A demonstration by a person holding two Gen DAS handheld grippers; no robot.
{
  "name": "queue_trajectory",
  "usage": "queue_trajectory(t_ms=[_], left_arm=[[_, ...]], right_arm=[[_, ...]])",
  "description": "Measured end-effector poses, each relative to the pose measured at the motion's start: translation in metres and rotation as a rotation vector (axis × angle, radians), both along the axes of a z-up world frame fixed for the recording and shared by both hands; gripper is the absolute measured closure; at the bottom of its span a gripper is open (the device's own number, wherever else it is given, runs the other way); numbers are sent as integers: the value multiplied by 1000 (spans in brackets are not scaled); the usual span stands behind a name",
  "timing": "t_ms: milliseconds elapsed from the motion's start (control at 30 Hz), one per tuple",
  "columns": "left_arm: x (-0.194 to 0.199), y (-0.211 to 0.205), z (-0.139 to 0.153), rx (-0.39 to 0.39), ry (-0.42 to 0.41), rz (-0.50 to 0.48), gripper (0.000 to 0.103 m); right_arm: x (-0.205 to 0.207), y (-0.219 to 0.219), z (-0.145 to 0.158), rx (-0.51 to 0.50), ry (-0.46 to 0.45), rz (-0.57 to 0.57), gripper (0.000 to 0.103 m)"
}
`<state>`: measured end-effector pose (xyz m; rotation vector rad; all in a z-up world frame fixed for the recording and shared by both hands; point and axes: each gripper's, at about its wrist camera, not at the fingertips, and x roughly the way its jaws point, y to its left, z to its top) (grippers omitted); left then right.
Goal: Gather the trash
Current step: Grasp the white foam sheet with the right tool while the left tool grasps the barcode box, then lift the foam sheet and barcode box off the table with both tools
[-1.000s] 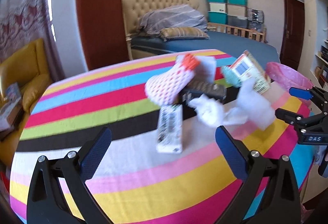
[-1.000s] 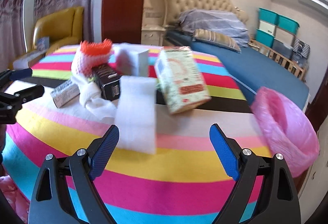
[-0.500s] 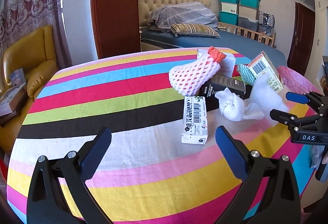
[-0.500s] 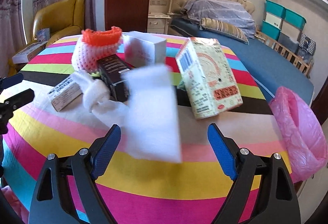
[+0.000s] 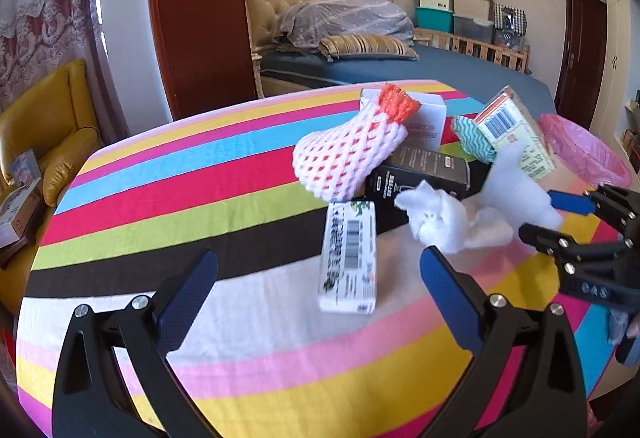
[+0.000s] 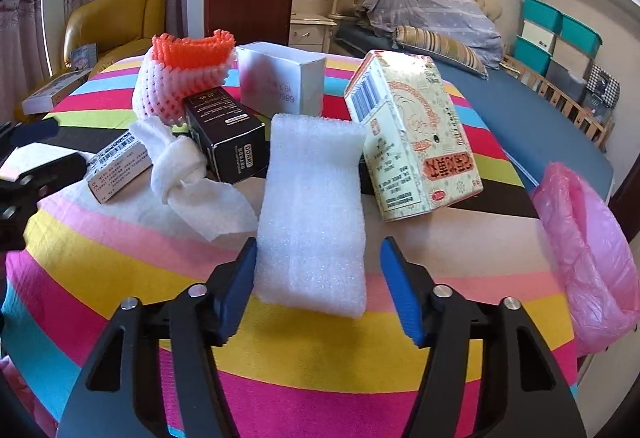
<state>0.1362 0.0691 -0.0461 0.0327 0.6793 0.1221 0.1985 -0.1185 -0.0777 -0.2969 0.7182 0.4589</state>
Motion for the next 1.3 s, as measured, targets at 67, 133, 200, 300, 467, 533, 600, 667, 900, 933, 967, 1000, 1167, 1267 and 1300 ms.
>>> queue_trajectory(t_ms=[67, 133, 200, 300, 467, 533, 600, 667, 900, 933, 967, 1000, 1167, 1267, 1300], left_arm=[[8, -2, -2, 5, 11, 1, 9], [17, -4, -6, 24, 41, 1, 16], [24, -5, -12, 32, 76, -3, 25], [29, -5, -17, 32, 114, -1, 30], [36, -3, -22, 36, 152, 12, 39], [37, -2, -23, 31, 151, 8, 53], [37, -4, -23, 43, 143, 15, 66], [35, -6, -22, 56, 134, 11, 67], [23, -10, -14, 76, 45, 31, 68], [18, -10, -11, 77, 12, 33, 68], [16, -10, -7, 79, -5, 37, 68], [13, -9, -5, 81, -26, 45, 68], [-5, -3, 6, 55, -120, 90, 68], [-10, 2, 8, 23, -124, 85, 68], [-14, 2, 8, 20, -125, 83, 68]], right_arm=[[2, 0, 0, 5, 2, -3, 53], [4, -2, 0, 16, 15, 0, 53], [3, -1, -1, 22, 21, 0, 54], [4, 0, -2, 9, 19, 0, 54], [5, 5, -3, -19, 7, 0, 54], [3, 7, -4, -28, -5, -4, 54], [-1, 6, -2, -32, -21, -5, 54], [-3, 5, -1, -31, -39, -3, 54], [-11, 1, 3, 7, -70, 10, 55], [-12, 1, 3, 14, -72, 14, 55], [-12, 0, 4, 19, -75, 16, 55], [-11, 0, 5, 21, -75, 20, 55], [-13, -2, 7, 34, -83, 45, 55], [-17, -5, 10, 48, -88, 38, 55], [-19, -5, 10, 56, -85, 42, 55]])
